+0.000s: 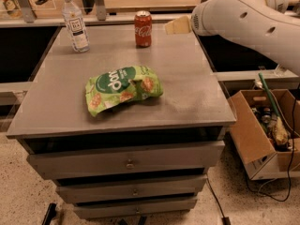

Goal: Pick coke can

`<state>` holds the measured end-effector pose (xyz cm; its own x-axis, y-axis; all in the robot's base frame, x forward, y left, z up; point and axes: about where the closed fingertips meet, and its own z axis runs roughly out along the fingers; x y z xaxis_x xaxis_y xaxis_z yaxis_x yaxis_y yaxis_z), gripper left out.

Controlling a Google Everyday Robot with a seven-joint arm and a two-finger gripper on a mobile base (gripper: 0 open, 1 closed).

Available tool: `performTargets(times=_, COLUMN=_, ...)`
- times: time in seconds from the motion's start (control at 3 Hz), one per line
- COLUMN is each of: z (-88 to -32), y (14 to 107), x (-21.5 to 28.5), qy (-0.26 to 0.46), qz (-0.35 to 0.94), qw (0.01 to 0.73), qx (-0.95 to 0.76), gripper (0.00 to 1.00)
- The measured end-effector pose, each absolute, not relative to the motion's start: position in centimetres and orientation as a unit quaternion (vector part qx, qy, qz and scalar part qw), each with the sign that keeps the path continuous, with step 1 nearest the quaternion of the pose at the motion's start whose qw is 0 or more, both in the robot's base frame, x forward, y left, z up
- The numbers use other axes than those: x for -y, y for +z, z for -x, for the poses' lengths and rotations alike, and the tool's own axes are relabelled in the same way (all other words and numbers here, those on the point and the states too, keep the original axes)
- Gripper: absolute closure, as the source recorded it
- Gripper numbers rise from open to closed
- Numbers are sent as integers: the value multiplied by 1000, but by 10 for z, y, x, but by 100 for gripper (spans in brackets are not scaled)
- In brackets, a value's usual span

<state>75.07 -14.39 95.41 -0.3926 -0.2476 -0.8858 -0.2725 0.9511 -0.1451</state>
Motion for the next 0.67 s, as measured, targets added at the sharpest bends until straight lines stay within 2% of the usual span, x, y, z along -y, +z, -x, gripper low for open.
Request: performTargets(times=0.67, z=-780, y=928, x=124, qy=16, qz=145, qw=548, qx=-823, gripper=0)
